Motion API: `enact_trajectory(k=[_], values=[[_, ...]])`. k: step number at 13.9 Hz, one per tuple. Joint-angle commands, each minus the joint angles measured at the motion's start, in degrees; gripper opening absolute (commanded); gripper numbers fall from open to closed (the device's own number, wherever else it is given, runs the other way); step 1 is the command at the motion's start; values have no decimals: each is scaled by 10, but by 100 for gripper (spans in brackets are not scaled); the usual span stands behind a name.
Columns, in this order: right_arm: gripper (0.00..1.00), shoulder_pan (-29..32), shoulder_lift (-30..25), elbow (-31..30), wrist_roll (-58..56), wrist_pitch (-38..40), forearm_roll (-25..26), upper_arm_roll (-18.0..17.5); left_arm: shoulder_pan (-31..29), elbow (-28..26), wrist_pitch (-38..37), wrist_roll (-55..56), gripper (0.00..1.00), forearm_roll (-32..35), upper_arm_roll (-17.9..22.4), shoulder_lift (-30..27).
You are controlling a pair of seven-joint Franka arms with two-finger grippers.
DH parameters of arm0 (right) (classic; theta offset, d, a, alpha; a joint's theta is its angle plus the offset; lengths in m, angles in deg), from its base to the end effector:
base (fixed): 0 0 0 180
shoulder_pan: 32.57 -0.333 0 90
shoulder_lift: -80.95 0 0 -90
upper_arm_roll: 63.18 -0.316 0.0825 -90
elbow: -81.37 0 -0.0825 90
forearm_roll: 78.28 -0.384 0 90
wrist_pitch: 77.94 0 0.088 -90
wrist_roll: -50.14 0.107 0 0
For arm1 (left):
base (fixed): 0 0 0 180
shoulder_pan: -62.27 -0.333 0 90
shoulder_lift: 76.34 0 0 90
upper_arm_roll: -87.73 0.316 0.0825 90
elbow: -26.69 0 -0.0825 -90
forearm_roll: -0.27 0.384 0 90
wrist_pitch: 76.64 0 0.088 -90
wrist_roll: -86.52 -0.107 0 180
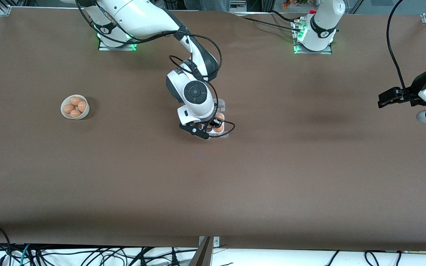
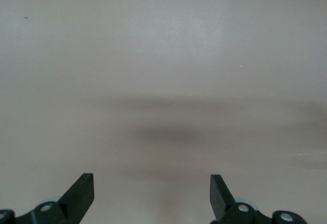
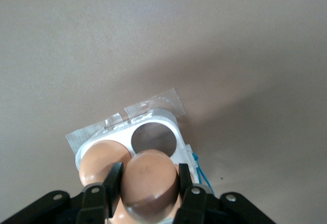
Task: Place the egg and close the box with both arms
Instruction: 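Carry the egg with the right gripper into the empty box cup, then release the egg and withdraw the right gripper while the left gripper approaches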
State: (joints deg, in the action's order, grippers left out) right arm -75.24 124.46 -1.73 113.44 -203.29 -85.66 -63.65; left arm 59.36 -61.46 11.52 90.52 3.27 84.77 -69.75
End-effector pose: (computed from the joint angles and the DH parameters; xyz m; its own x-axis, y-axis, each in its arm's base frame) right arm 0.5234 0.4954 0.2340 0.9042 -0.4130 -0.1089 -0.4178 -0.9082 -0.0254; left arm 0.5829 0.0068 0.5718 0.9914 0.0702 -0.1109 0.0645 -0.9965 -0.0541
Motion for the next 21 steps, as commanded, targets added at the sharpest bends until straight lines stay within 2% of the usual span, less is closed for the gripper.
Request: enact_trajectory(k=[1,4,6,7,11,13,17,19,21], values=[[36,-2,12,18,9,1,-18,-1,7,14,-8,-1,100,-12,3,6],[43,-3,16,18,8,-8,-19,-1,10,13,-8,-1,100,-12,3,6],[93,-2,19,18,9,-23,-18,-1,11,13,-8,-1,100,-12,3,6],[100,-2,19,18,7,-30,-17,-1,12,13,-9,0,100,-12,3,6],[100,0,14,27,4,-36,-17,2,36,13,-24,3,100,-14,3,6],[100,0,10,28,11,-38,-9,6,68,13,-40,36,100,-14,3,14],[100,8,-9,29,-49,-32,16,36,142,13,-65,89,100,-14,3,30],[100,15,-22,27,-89,-18,11,54,177,13,-76,101,93,-14,3,43],[100,34,-40,26,-133,19,12,59,203,14,-99,114,77,-27,3,54]])
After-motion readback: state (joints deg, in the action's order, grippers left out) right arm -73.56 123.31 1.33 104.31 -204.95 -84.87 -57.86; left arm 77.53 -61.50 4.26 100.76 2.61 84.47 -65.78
